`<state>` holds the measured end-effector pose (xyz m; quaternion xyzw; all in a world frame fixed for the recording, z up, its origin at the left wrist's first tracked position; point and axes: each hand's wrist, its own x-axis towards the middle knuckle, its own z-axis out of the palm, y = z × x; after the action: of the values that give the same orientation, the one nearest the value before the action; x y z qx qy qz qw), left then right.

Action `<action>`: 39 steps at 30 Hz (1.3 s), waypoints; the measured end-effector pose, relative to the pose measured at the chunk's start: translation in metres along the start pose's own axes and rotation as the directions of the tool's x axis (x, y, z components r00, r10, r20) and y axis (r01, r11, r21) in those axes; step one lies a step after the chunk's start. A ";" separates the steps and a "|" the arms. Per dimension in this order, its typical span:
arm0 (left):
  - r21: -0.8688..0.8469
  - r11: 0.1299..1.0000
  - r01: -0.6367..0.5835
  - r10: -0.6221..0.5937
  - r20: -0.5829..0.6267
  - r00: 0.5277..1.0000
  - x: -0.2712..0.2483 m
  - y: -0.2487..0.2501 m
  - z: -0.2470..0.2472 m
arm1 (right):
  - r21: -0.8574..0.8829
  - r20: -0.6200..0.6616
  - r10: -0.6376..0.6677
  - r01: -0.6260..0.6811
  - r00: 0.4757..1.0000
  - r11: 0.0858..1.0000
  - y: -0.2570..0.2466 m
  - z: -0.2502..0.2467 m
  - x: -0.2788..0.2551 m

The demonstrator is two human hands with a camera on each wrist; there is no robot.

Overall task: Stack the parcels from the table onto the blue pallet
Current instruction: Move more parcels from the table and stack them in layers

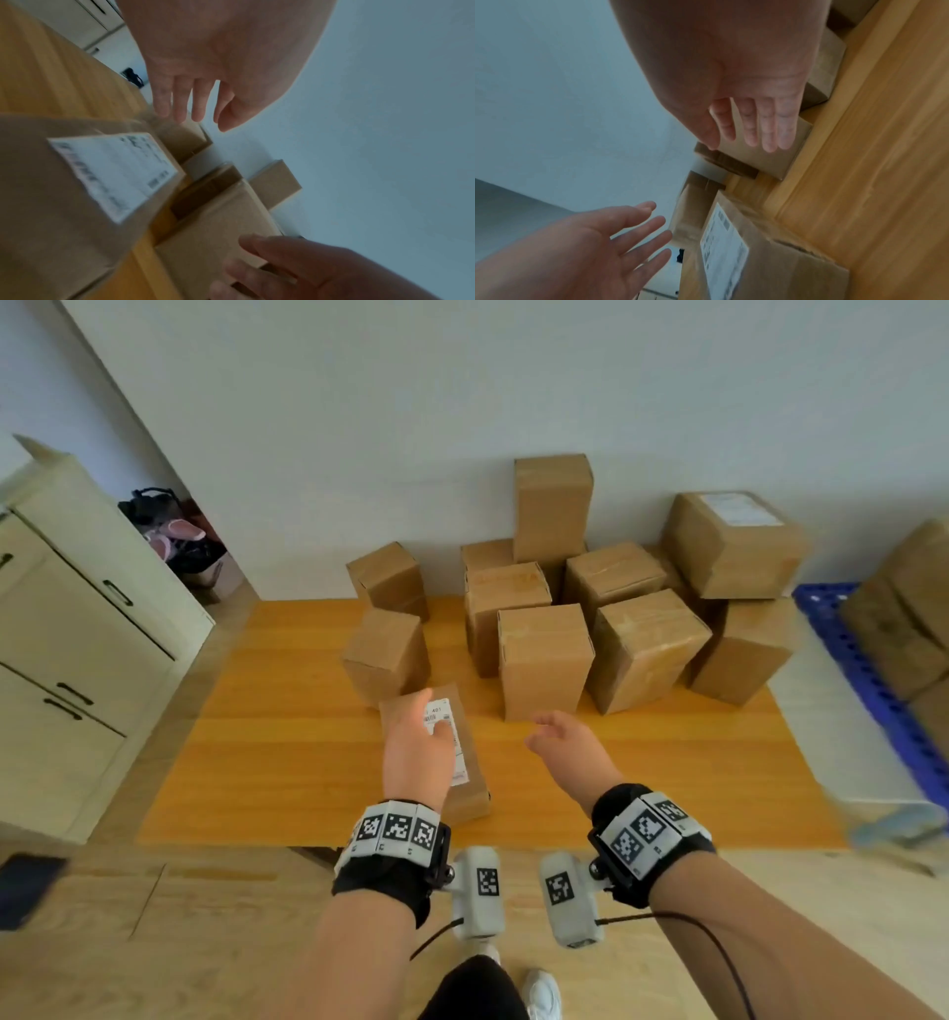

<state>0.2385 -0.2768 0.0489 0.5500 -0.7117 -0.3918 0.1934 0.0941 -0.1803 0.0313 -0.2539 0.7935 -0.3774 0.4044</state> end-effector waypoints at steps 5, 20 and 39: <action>-0.054 0.983 -0.175 0.180 0.093 0.979 0.009 0.047 0.026 | 0.115 -0.156 0.036 -0.018 0.987 0.993 0.005 -0.041 -0.003; -0.126 0.950 -0.286 0.313 0.357 0.880 0.008 0.146 0.125 | 0.130 -0.419 0.055 0.000 0.906 0.992 0.024 -0.174 0.018; -0.059 0.993 -0.100 0.113 0.325 0.939 0.065 0.298 0.277 | 0.093 -0.371 -0.035 0.075 0.928 0.993 0.024 -0.377 0.131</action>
<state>-0.1665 -0.2155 0.0971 0.4339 -0.7544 -0.4812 0.1048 -0.2938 -0.1105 0.0999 -0.1790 0.8268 -0.4708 0.2504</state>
